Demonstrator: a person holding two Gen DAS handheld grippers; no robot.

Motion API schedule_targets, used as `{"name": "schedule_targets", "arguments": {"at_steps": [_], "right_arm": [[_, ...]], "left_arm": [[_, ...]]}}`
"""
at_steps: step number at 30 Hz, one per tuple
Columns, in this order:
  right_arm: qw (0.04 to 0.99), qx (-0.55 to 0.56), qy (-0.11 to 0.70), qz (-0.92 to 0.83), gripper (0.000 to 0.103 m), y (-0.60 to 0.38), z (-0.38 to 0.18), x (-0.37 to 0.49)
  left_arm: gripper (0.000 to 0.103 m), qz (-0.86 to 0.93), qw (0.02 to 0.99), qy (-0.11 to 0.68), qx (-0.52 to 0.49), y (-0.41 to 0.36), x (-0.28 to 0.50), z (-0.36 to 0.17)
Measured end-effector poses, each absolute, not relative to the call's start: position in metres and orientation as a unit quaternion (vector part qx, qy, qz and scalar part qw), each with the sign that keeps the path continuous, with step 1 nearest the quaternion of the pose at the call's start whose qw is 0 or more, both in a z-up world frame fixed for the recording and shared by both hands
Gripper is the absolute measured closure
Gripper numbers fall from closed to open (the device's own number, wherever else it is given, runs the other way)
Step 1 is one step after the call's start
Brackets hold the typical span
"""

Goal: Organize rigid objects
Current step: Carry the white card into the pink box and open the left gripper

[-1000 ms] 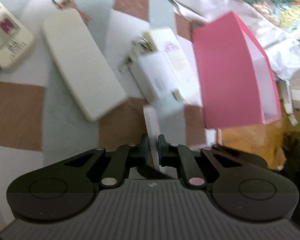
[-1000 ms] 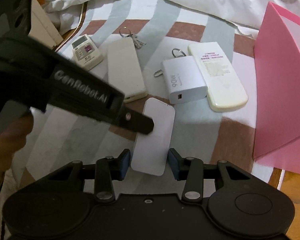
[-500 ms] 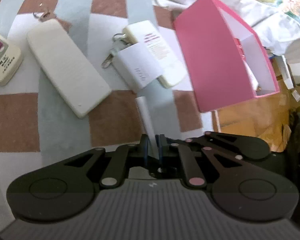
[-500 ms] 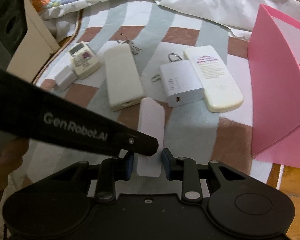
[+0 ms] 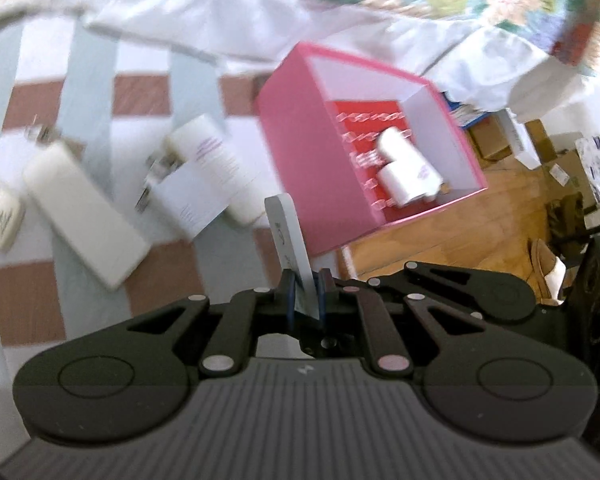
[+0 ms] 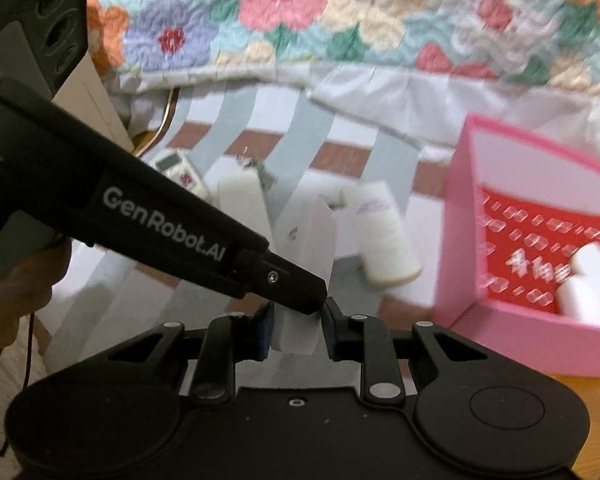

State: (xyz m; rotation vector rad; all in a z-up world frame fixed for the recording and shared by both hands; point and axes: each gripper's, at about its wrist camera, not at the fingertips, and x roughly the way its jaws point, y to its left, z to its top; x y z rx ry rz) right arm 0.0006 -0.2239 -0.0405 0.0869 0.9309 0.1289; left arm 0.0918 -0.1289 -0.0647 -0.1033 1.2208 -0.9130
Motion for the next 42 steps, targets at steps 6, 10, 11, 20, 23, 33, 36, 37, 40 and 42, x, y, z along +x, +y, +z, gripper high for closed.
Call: {"name": "schedule_targets", "arguments": {"at_steps": [6, 10, 11, 20, 23, 33, 36, 37, 40, 42], "right_arm": [[0.906, 0.034, 0.42, 0.024, 0.074, -0.248, -0.013, -0.008], [0.913, 0.041, 0.407, 0.0, 0.075, -0.273, -0.001, -0.01], [0.913, 0.043, 0.405, -0.006, 0.075, -0.28, 0.001, -0.009], [0.881, 0.166, 0.442, -0.034, 0.075, -0.374, -0.03, 0.022], [0.858, 0.202, 0.471, -0.04, 0.075, -0.398, -0.052, 0.036], [0.809, 0.23, 0.54, -0.024, 0.083, -0.417, -0.087, 0.049], [0.805, 0.227, 0.546, -0.049, 0.084, -0.424, -0.092, 0.046], [0.809, 0.217, 0.544, -0.059, 0.086, -0.425, -0.09, 0.043], [0.819, 0.192, 0.535, -0.077, 0.081, -0.424, -0.081, 0.036], [0.829, 0.193, 0.521, -0.067, 0.08, -0.424, -0.068, 0.025]], "left_arm": [[0.093, -0.439, 0.72, 0.536, -0.044, -0.158, 0.093, -0.029], [0.093, -0.454, 0.707, 0.539, -0.049, -0.187, 0.101, -0.015], [0.093, -0.456, 0.705, 0.541, -0.05, -0.195, 0.103, -0.013], [0.093, -0.428, 0.678, 0.596, -0.051, -0.284, 0.135, -0.042], [0.093, -0.409, 0.668, 0.62, -0.044, -0.31, 0.143, -0.065], [0.095, -0.369, 0.646, 0.668, -0.015, -0.346, 0.149, -0.114], [0.094, -0.372, 0.637, 0.675, -0.028, -0.35, 0.149, -0.119], [0.09, -0.37, 0.638, 0.675, -0.028, -0.352, 0.148, -0.12], [0.079, -0.377, 0.644, 0.665, -0.025, -0.348, 0.147, -0.113], [0.07, -0.386, 0.651, 0.654, -0.009, -0.342, 0.145, -0.102]]}}
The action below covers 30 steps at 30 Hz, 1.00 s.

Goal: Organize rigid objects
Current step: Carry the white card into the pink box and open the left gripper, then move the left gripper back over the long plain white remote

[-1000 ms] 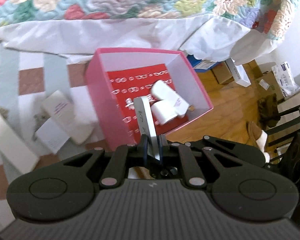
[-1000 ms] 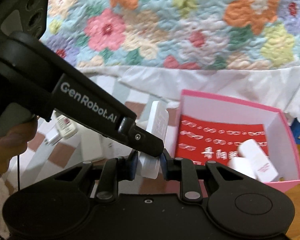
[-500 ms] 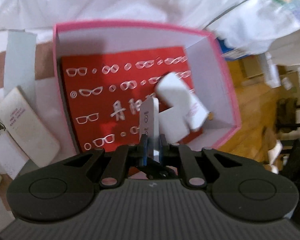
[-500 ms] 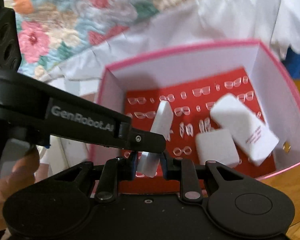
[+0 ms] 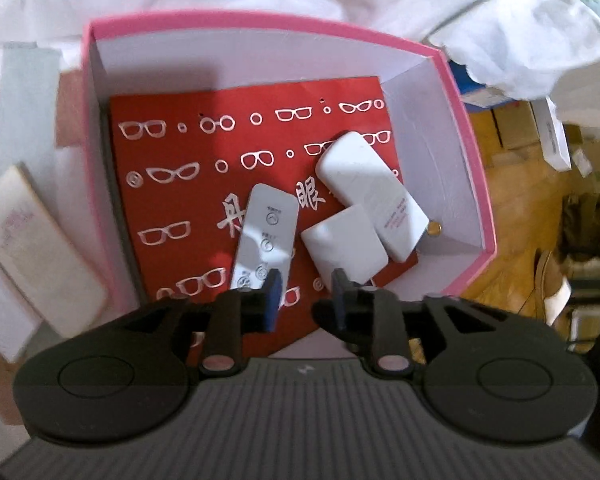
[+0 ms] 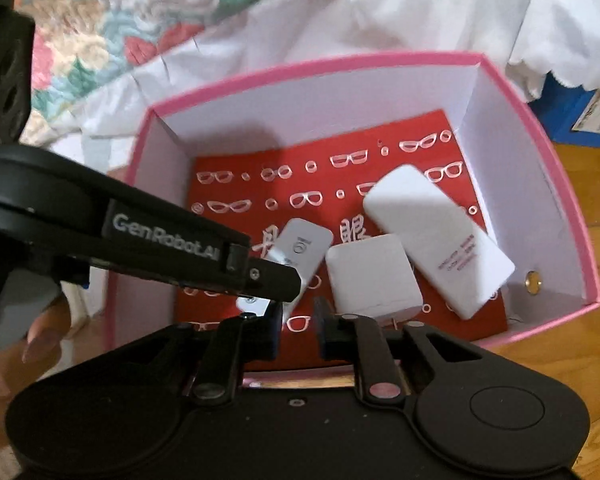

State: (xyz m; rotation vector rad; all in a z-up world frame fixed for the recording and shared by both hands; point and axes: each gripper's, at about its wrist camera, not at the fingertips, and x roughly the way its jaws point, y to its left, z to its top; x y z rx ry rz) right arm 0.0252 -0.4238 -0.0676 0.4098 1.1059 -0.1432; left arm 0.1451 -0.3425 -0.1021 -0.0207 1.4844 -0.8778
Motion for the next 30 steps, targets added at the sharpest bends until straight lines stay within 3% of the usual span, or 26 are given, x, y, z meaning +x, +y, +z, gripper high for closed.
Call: {"name": "schedule_targets", "arguments": {"at_steps": [12, 17, 24, 30], "right_arm": [[0.892, 0.094, 0.442, 0.014, 0.078, -0.342, 0.02, -0.025], [0.9, 0.052, 0.427, 0.07, 0.068, -0.294, 0.045, -0.022], [0.893, -0.009, 0.417, 0.172, 0.06, -0.228, 0.066, -0.009], [0.887, -0.035, 0.392, 0.239, 0.048, -0.192, 0.049, 0.017]], "left_arm": [[0.066, -0.422, 0.702, 0.565, 0.101, -0.246, 0.12, -0.01], [0.065, -0.4, 0.731, 0.541, 0.113, -0.186, 0.114, 0.021], [0.065, -0.381, 0.762, 0.513, 0.105, -0.105, 0.113, 0.036], [0.062, -0.329, 0.794, 0.507, 0.065, -0.052, 0.118, 0.011]]}}
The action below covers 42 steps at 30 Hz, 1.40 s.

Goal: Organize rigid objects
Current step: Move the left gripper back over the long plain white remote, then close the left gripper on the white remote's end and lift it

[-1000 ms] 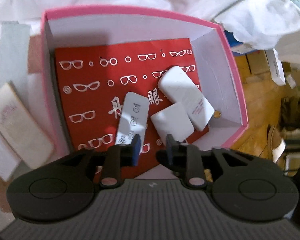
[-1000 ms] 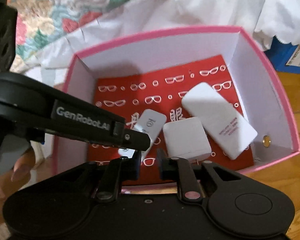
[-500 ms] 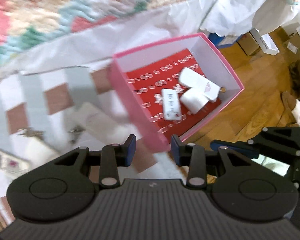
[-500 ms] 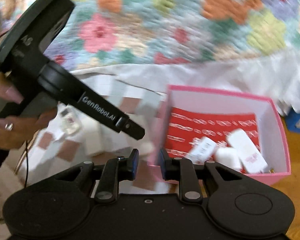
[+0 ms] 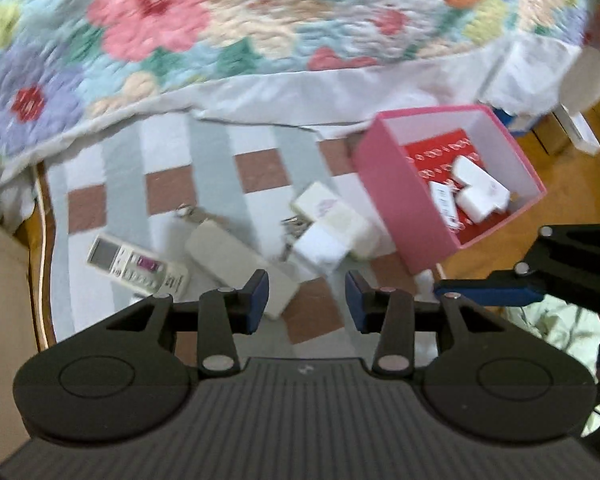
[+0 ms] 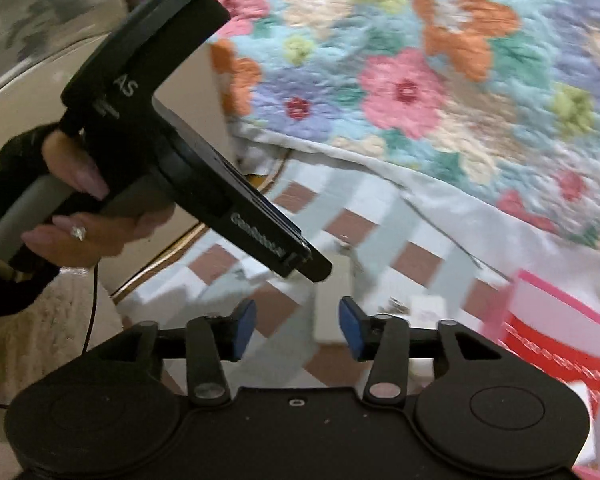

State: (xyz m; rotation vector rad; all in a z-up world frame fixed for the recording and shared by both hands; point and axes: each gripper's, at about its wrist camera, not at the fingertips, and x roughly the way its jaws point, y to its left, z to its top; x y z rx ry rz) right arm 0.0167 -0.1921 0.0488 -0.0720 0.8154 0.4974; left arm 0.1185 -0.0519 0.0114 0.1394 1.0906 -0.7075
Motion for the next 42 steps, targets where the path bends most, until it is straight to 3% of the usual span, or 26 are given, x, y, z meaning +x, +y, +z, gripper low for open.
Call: {"name": "schedule_targets", "arguments": {"at_steps": [8, 14, 25, 29, 37, 42], "right_arm": [[0.882, -0.106, 0.387, 0.247, 0.034, -0.154, -0.013, 0.044], [0.883, -0.115, 0.385, 0.244, 0.034, -0.153, -0.065, 0.068], [0.853, -0.095, 0.477, 0.191, 0.034, -0.158, -0.142, 0.126], [0.859, -0.038, 0.479, 0.175, 0.046, -0.167, -0.139, 0.129], [0.84, 0.081, 0.52, 0.133, 0.045, -0.177, -0.136, 0.11], [0.844, 0.059, 0.512, 0.147, 0.045, -0.172, -0.138, 0.105]], "left_arm": [[0.058, -0.294, 0.801, 0.521, -0.008, -0.027, 0.132, -0.055], [0.057, -0.258, 0.812, 0.524, -0.009, -0.02, 0.143, -0.105], [0.057, -0.24, 0.8, 0.546, -0.061, -0.033, 0.163, -0.161], [0.056, -0.23, 0.798, 0.551, -0.08, -0.033, 0.165, -0.169], [0.059, -0.22, 0.787, 0.563, -0.127, -0.027, 0.169, -0.175], [0.064, -0.225, 0.782, 0.569, -0.121, -0.031, 0.167, -0.175]]}}
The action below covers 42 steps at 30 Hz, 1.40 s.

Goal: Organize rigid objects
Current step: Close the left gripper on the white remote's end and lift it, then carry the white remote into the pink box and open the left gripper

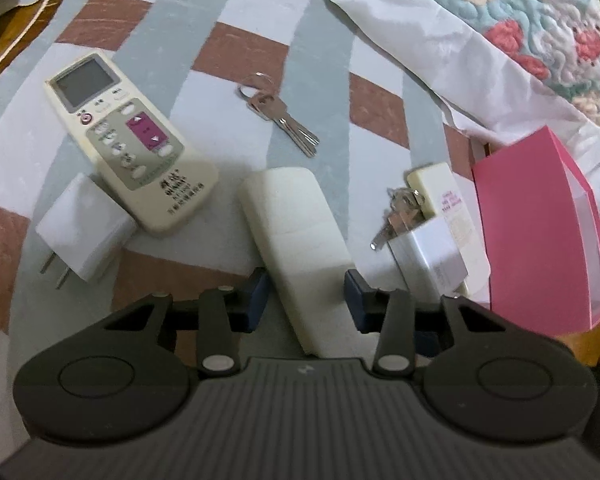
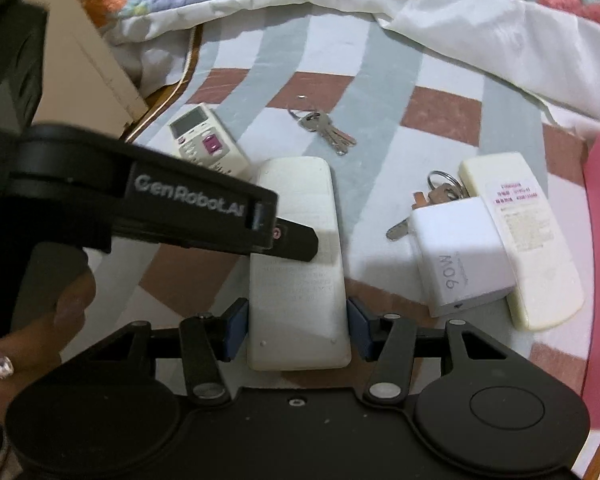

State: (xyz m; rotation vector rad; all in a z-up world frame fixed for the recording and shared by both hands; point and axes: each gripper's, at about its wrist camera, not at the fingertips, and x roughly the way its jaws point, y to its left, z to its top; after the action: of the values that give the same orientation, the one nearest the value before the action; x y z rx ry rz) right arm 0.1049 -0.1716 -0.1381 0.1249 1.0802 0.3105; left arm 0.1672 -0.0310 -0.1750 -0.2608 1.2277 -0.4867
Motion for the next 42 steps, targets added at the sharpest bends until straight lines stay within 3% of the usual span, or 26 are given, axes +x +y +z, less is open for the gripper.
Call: {"name": "schedule_targets", "arguments": {"at_steps": [10, 16, 20, 29, 42], "right_arm": [[0.861, 0.002, 0.489, 0.142, 0.045, -0.162, -0.131, 0.097], [0.871, 0.014, 0.476, 0.124, 0.045, -0.171, -0.118, 0.083], [0.882, 0.018, 0.456, 0.117, 0.045, -0.174, -0.103, 0.068], [0.913, -0.016, 0.399, 0.09, 0.045, -0.184, -0.06, 0.037], [0.948, -0.002, 0.317, -0.013, 0.045, -0.269, 0.012, 0.006]], "left_arm": [[0.068, -0.244, 0.791, 0.552, -0.099, -0.032, 0.159, -0.166], [0.069, -0.281, 0.809, 0.513, -0.054, -0.042, 0.139, -0.141], [0.076, -0.285, 0.814, 0.501, -0.07, -0.037, 0.128, -0.124], [0.077, -0.341, 0.821, 0.451, -0.083, -0.038, 0.106, -0.079], [0.077, -0.432, 0.817, 0.379, -0.047, -0.132, 0.1, 0.013]]}}
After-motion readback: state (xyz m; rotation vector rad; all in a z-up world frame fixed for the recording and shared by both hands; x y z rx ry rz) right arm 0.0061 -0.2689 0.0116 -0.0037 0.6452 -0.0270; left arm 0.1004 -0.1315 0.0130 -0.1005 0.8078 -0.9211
